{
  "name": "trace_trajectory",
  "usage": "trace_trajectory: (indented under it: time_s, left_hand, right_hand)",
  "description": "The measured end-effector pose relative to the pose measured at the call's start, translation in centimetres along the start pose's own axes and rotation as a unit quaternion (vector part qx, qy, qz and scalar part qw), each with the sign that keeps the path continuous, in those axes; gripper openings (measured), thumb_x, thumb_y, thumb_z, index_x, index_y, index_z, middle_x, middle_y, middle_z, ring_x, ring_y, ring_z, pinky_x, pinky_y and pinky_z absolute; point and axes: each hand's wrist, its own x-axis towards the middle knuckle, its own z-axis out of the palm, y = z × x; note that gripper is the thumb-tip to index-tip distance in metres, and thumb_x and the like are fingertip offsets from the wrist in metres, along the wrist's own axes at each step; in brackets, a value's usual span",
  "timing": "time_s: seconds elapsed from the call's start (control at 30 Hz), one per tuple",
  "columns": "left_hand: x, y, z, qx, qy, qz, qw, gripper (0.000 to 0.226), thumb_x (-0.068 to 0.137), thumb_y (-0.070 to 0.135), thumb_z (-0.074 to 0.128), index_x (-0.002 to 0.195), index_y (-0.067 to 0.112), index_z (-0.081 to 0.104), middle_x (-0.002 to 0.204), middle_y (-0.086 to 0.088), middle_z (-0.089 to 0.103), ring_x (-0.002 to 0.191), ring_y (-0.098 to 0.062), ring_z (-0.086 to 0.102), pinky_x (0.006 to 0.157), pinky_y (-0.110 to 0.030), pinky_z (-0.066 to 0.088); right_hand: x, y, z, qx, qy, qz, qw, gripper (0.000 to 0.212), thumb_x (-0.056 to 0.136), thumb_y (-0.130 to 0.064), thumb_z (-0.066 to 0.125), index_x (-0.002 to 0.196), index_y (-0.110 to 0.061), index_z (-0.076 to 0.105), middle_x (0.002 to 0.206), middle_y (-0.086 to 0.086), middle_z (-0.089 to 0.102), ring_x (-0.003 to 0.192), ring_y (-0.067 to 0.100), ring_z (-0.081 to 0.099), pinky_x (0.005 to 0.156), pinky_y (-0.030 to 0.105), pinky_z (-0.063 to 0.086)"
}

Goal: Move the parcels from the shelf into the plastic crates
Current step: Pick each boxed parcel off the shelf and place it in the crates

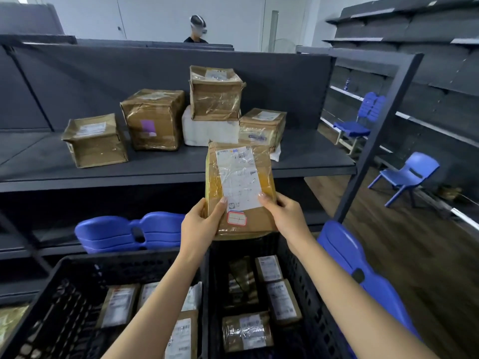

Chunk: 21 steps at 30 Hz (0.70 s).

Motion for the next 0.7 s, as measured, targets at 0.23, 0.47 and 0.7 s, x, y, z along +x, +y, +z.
trace_trajectory:
  time_s: [0.23,0.47,0.7]
  left_hand:
    - [0.8,-5.5,2.9,0.064,-0.004,-0.132,0.989,0.059,0.08,0.052,0.065,0.124,0.013,0.052,0.114,0.0,0.065,0.101,-0.018,0.063,0.093,-0.037,0.05]
    - [0.7,-11.1,5.1,0.15,-0.071,-0.216,0.962,0.058,0.09,0.047,0.056,0.133,0.009,0.051,0.117,-0.004,0.062,0.104,-0.021,0.059,0.09,-0.032,0.048]
    - [0.9,-15.3,7.1,0.221,-0.08,-0.257,0.937,0.042,0.092,0.042,0.052,0.117,0.01,0.063,0.11,-0.008,0.069,0.101,-0.027,0.063,0.09,-0.036,0.051]
  right_hand:
    - [0.8,5.6,-1.1,-0.029,0.023,0.097,0.995,0.008,0.09,-0.03,0.064,0.086,-0.026,0.071,0.085,-0.007,0.073,0.085,0.013,0.069,0.079,0.031,0.055]
    - [1.5,12.9,-1.8,-0.067,0.017,0.197,0.978,0.017,0.088,-0.032,0.065,0.095,-0.019,0.073,0.087,-0.002,0.074,0.087,0.018,0.07,0.085,0.039,0.056]
    - [2.2,18.7,-1.7,-0.091,0.0,0.251,0.964,0.023,0.089,-0.034,0.064,0.103,-0.016,0.071,0.093,-0.002,0.073,0.087,0.016,0.069,0.082,0.033,0.056]
